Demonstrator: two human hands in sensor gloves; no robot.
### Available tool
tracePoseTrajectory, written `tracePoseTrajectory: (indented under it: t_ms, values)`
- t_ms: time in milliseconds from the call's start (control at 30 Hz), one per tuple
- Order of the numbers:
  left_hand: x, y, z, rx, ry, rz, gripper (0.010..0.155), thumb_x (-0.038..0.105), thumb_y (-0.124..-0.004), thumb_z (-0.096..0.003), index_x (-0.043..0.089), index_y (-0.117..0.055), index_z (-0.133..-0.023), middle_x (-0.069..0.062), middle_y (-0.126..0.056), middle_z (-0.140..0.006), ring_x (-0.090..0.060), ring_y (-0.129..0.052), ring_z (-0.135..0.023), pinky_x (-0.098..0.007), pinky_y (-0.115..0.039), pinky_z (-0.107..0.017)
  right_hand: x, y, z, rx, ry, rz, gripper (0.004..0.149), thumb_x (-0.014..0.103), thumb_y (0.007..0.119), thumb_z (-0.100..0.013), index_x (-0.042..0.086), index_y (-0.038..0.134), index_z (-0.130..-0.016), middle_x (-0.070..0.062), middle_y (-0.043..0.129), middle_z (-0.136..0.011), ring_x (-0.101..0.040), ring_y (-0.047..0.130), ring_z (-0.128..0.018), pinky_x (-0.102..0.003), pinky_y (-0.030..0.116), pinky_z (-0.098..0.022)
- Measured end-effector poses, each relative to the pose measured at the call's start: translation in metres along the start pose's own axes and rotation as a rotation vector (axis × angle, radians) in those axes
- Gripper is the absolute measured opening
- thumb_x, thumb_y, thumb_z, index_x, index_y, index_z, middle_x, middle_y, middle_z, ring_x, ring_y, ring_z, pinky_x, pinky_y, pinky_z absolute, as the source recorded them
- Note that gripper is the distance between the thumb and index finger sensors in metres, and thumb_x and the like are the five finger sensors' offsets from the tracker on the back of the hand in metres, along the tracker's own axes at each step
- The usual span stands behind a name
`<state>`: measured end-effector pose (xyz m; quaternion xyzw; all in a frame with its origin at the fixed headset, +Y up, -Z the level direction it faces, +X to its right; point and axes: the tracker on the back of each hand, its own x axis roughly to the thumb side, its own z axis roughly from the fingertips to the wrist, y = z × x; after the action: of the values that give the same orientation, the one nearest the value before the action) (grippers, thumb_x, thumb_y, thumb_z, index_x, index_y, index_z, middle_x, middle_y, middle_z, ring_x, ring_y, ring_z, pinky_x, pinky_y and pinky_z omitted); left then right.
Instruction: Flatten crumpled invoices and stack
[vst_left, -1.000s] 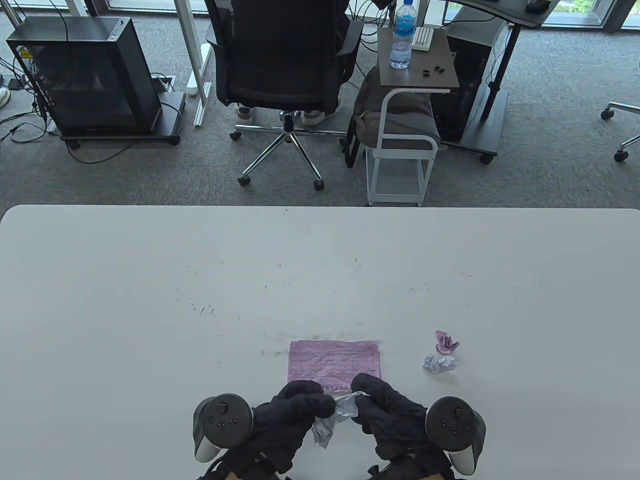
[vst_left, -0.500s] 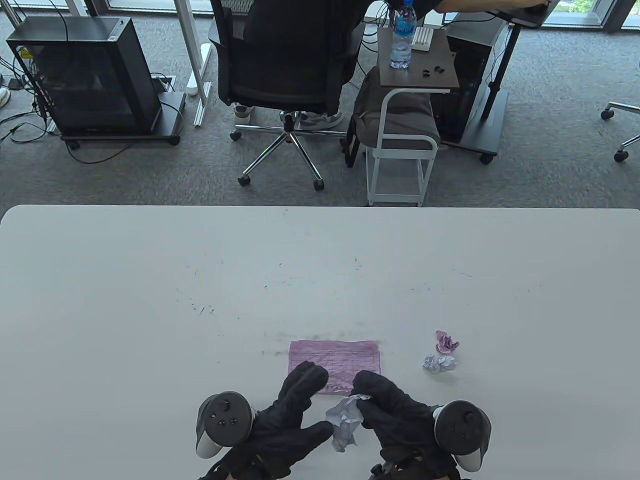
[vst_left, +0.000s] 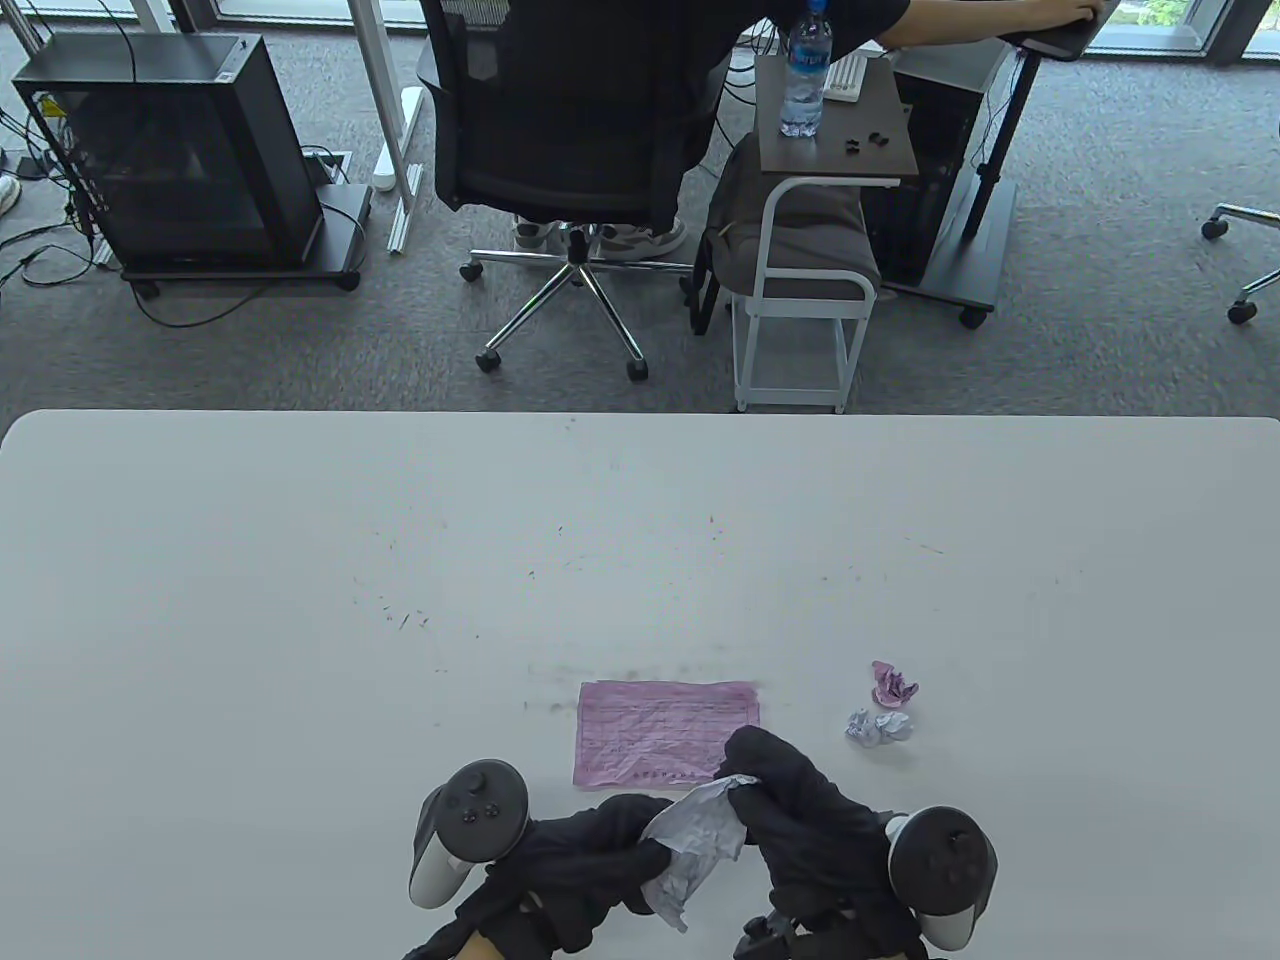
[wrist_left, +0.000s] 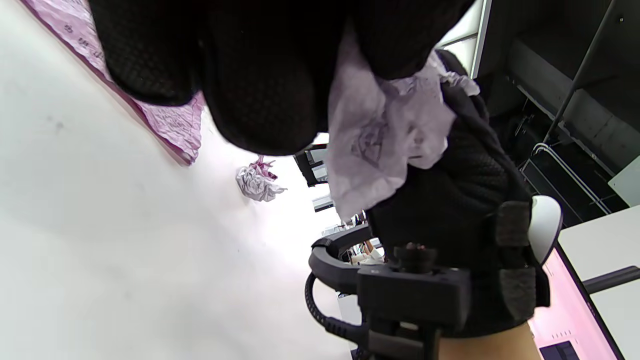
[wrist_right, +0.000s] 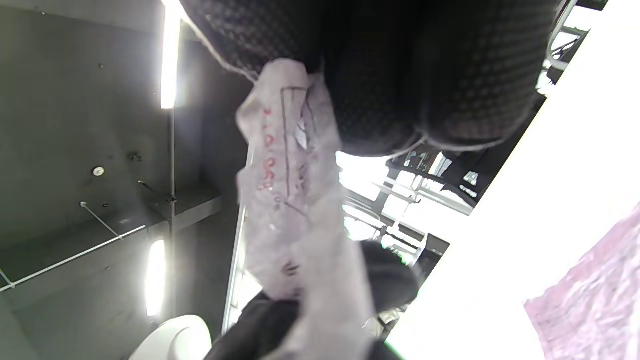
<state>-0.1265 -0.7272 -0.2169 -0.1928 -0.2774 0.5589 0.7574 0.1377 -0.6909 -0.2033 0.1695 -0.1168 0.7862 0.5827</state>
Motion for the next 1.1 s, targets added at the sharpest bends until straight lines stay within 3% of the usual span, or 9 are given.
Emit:
tracePoseTrajectory:
  t_ms: [100, 200, 367, 433, 533, 667, 867, 1000, 1100]
  values:
    - [-0.002, 0.005, 0.003, 0.045, 0.026, 0.004, 0.045, 0.032, -0.074, -0.0599, 0.000, -0.077, -0.092, -0.005, -0.094, -0.058, -0.021, -0.102, -0.035, -0.052, -0.084, -0.049, -0.002, -0.001, 0.000, 0.010, 0.000, 0.024, 0.049, 0.025, 0.078, -0.052, 0.010, 0.062, -0.096, -0.020, 0.085, -0.081, -0.032, 0.095, -0.056, -0.043, 0.088, -0.037]
    - [-0.004, 0.010, 0.005, 0.071, 0.049, -0.061, 0.044, 0.035, -0.072, -0.0605, 0.000, -0.082, -0.085, -0.001, -0.094, -0.049, -0.019, -0.101, -0.027, -0.052, -0.084, -0.047, 0.003, 0.000, -0.001, 0.157, -0.066, 0.098, 0.071, 0.045, 0.080, -0.050, 0.017, 0.046, -0.105, -0.030, 0.048, -0.105, -0.048, 0.071, -0.080, -0.054, 0.077, -0.050]
    - [-0.005, 0.009, 0.005, 0.031, 0.075, -0.083, 0.045, 0.038, -0.070, -0.0612, 0.000, -0.086, -0.078, -0.001, -0.094, -0.045, -0.020, -0.100, -0.024, -0.052, -0.084, -0.046, 0.026, 0.011, 0.000, 0.401, -0.252, 0.488, 0.091, 0.059, 0.080, -0.041, 0.024, 0.031, -0.109, -0.032, 0.018, -0.112, -0.054, 0.045, -0.093, -0.062, 0.064, -0.061]
    - [-0.006, 0.006, 0.003, -0.007, 0.076, -0.064, 0.045, 0.038, -0.070, -0.0611, 0.000, -0.087, -0.077, -0.002, -0.095, -0.045, -0.021, -0.100, -0.024, -0.053, -0.084, -0.047, 0.029, 0.022, 0.002, 0.461, -0.252, 0.577, 0.090, 0.056, 0.081, -0.043, 0.023, 0.031, -0.109, -0.032, 0.022, -0.112, -0.054, 0.046, -0.093, -0.062, 0.065, -0.061]
    - [-0.006, 0.003, 0.001, -0.090, 0.069, -0.086, 0.045, 0.039, -0.070, -0.0606, 0.001, -0.085, -0.080, -0.003, -0.094, -0.049, -0.024, -0.101, -0.028, -0.055, -0.081, -0.049, 0.026, 0.030, 0.001, 0.426, -0.260, 0.586, 0.078, 0.049, 0.082, -0.045, 0.017, 0.046, -0.106, -0.030, 0.044, -0.109, -0.049, 0.062, -0.089, -0.058, 0.073, -0.057]
    - [-0.006, -0.002, -0.001, -0.155, 0.071, -0.132, 0.045, 0.039, -0.072, -0.0590, 0.003, -0.084, -0.084, -0.005, -0.095, -0.056, -0.029, -0.102, -0.038, -0.059, -0.078, -0.054, 0.016, 0.030, -0.001, 0.383, -0.199, 0.491, 0.041, 0.029, 0.081, -0.050, 0.015, 0.075, -0.088, -0.023, 0.074, -0.097, -0.040, 0.084, -0.076, -0.054, 0.080, -0.051]
    - [-0.007, -0.006, -0.005, -0.247, 0.112, -0.250, 0.047, 0.033, -0.079, -0.0573, 0.004, -0.075, -0.095, -0.009, -0.090, -0.074, -0.034, -0.101, -0.056, -0.062, -0.073, -0.058, 0.008, 0.015, -0.004, 0.298, -0.094, 0.333, 0.040, 0.026, 0.080, -0.050, 0.013, 0.074, -0.088, -0.016, 0.096, -0.066, -0.027, 0.100, -0.044, -0.045, 0.090, -0.035]
    - [-0.006, -0.003, -0.004, -0.208, 0.149, -0.294, 0.048, 0.030, -0.079, -0.0576, 0.003, -0.073, -0.096, -0.012, -0.089, -0.078, -0.037, -0.100, -0.060, -0.064, -0.072, -0.058, 0.011, 0.009, -0.003, 0.234, -0.111, 0.456, 0.040, 0.029, 0.079, -0.052, 0.013, 0.073, -0.088, -0.007, 0.097, -0.051, -0.016, 0.096, -0.028, -0.037, 0.089, -0.024]
    - [-0.007, 0.002, 0.001, -0.117, 0.132, -0.290, 0.069, 0.046, -0.073, -0.0581, 0.003, -0.054, -0.109, -0.021, -0.069, -0.099, -0.045, -0.088, -0.079, -0.065, -0.068, -0.061, 0.019, 0.009, -0.003, 0.195, -0.146, 0.560, 0.040, 0.032, 0.081, -0.052, 0.012, 0.076, -0.086, -0.004, 0.097, -0.043, -0.013, 0.094, -0.021, -0.034, 0.088, -0.019]
